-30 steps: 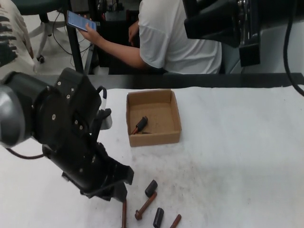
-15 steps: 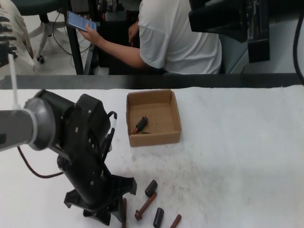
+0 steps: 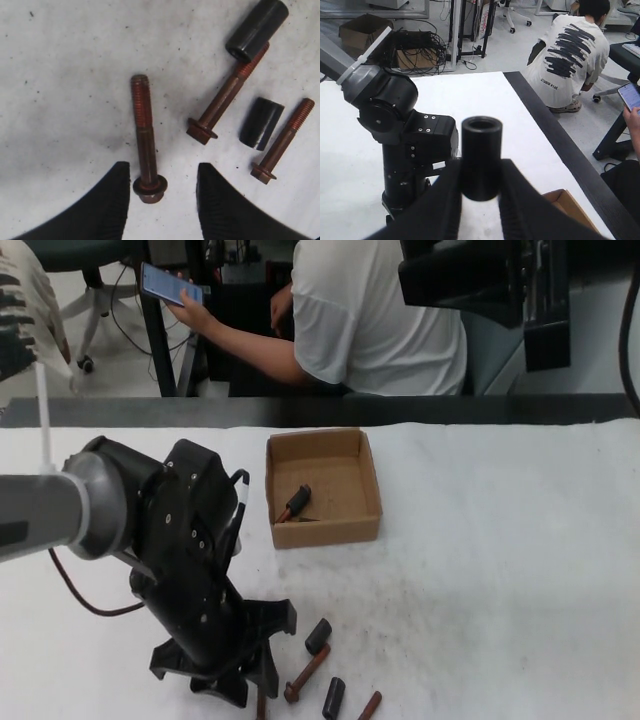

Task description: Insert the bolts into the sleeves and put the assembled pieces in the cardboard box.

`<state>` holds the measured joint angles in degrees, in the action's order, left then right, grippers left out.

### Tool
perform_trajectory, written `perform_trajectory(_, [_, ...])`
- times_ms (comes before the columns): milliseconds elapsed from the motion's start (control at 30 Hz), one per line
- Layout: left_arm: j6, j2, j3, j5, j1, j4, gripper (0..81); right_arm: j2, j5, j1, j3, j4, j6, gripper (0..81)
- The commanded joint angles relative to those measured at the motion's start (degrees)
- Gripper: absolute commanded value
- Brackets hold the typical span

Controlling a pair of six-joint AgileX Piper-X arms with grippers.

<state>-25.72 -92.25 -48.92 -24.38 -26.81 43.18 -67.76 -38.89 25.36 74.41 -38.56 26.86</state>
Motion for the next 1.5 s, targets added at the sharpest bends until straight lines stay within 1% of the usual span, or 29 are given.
perform_trajectory(0, [-0.4,0.0,-0.4,-0.2,-0.2,1.4,40.1,0.6,-0.5,-0.2,0.4,0.2,-0.3,0.8])
perform_trajectory(367, [-0.1,-1.0,-0.4,4.1,-0.3,1.2,40.1,0.6,-0.5,-0.2,0.4,0.2,-0.3,0.8])
perform_trajectory(533, [0.0,-3.3,-0.4,5.1,-2.4,1.3,40.1,1.0,-0.5,-0.2,0.4,0.2,-0.3,0.8])
perform_trajectory(767, [0.0,-3.8,-0.4,10.8,-6.4,0.9,39.9,2.1,-0.5,-0.2,0.4,0.2,-0.3,0.8])
perform_trajectory(833, [0.2,-4.1,-0.4,10.8,-6.7,1.0,36.8,2.3,-0.5,-0.2,0.4,0.2,-0.3,0.8])
perform_trajectory(900, [1.0,-4.6,-0.4,10.8,-6.8,1.8,31.0,2.5,-0.5,-0.2,0.4,0.3,-0.3,0.8])
perform_trajectory(967, [1.5,-5.2,-0.4,10.8,-6.8,3.0,27.2,2.6,-0.5,-0.2,0.4,0.3,-0.3,0.8])
perform_trajectory(1167, [3.9,-6.1,-0.7,10.8,-6.8,4.9,27.0,3.1,-0.9,-0.2,0.4,0.3,-0.3,0.8])
perform_trajectory(1333, [7.3,-6.1,-2.3,15.5,-6.8,6.0,26.7,3.5,-0.9,-0.2,0.4,0.3,-0.3,0.8])
perform_trajectory(1367, [8.8,-6.1,-2.5,16.1,-6.8,6.3,24.5,3.6,-0.9,-0.2,0.4,0.3,-0.3,0.8])
perform_trajectory(1400, [10.6,-6.1,-2.7,16.7,-6.8,6.6,19.8,3.6,-0.9,-0.2,0.4,0.3,-0.3,0.8])
perform_trajectory(1433, [12.7,-6.1,-2.6,16.8,-6.8,6.8,14.4,3.6,-0.9,-0.2,0.4,0.3,-0.3,0.8])
perform_trajectory(1467, [15.1,-6.1,-2.6,16.8,-6.8,7.1,5.6,3.6,-0.9,-0.2,0.4,0.3,-0.3,0.8])
